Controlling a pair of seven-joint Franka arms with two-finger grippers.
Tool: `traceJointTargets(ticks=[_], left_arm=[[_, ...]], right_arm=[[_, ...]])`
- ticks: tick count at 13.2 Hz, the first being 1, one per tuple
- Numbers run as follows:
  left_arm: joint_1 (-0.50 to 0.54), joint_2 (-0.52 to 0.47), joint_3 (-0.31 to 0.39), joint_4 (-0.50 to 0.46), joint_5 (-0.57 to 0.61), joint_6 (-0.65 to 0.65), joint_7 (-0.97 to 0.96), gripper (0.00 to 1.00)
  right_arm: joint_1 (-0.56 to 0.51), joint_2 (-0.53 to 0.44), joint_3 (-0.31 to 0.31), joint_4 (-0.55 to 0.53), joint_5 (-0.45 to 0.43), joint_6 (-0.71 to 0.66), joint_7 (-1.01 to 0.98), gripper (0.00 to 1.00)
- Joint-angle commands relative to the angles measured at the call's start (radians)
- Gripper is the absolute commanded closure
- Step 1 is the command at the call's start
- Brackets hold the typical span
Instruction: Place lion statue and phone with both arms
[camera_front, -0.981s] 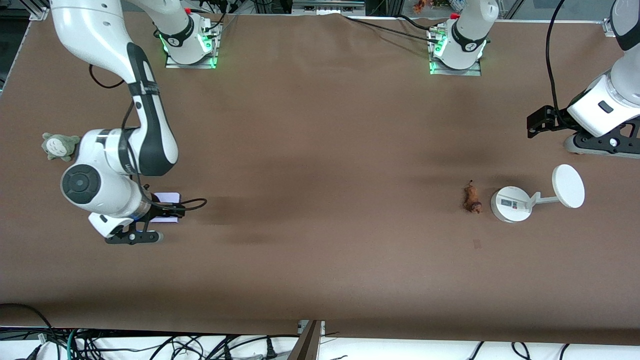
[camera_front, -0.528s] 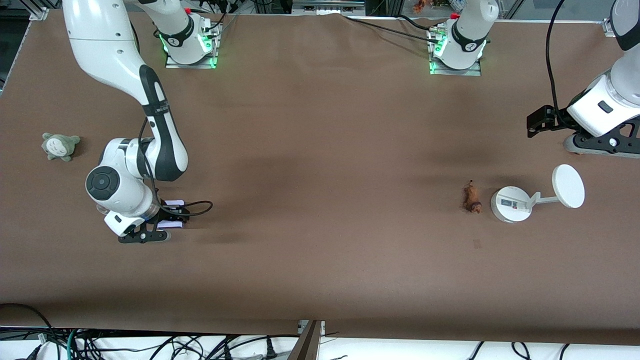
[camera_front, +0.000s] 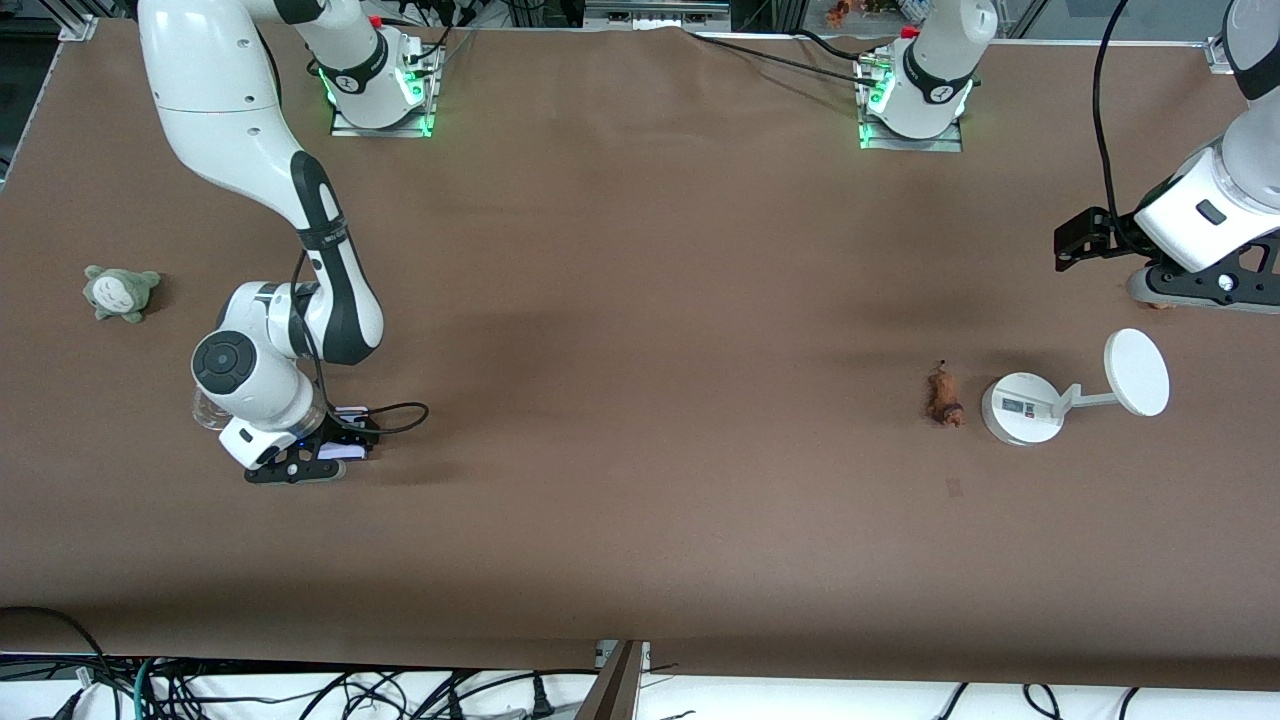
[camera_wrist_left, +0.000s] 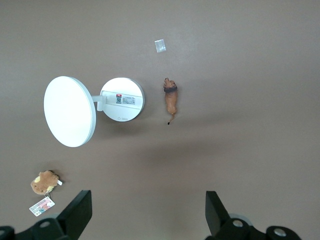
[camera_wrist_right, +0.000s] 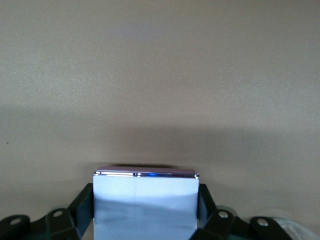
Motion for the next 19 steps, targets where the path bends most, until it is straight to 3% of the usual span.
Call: traceJointTargets(ticks=[1, 2, 3, 6, 11, 17, 18, 19], left_arm=[[-0.005, -0.005, 0.001, 0.014, -0.022, -0.022, 0.007, 0.0], [-0.003, -0.007, -0.001, 0.014, -0.022, -0.025, 0.007, 0.0], [-0.005, -0.007, -0.001, 0.014, -0.022, -0.03, 0.005, 0.0], [-0.005, -0.007, -0.006, 0.014, -0.022, -0.031, 0.004, 0.0], [-0.006, -0.007, -0.01, 0.014, -0.022, -0.04, -0.001, 0.0], [-0.005, -0.007, -0.01, 0.014, -0.022, -0.043, -0.001, 0.0], [-0.005, -0.007, -0.01, 0.014, -0.022, -0.042, -0.001, 0.0], [-0.005, -0.007, -0.01, 0.014, -0.022, -0.043, -0.001, 0.0]], right_arm=[[-0.016, -0.013, 0.014, -0.017, 0.028, 0.021, -0.042, 1.0], [-0.024, -0.011, 0.014, -0.017, 0.028, 0.021, -0.059, 1.0], [-0.028, -0.005, 0.014, -0.015, 0.028, 0.019, -0.072, 0.9], [-0.041, -0.003, 0.014, -0.017, 0.031, 0.019, -0.099, 0.47], [-0.042, -0.003, 0.014, -0.015, 0.033, 0.019, -0.103, 0.3], [-0.054, -0.002, 0.045, -0.008, 0.033, 0.019, -0.103, 0.33], [-0.059, 0.001, 0.045, -0.008, 0.033, 0.019, -0.105, 0.3], [-0.062, 0.001, 0.045, -0.008, 0.033, 0.019, -0.114, 0.12]])
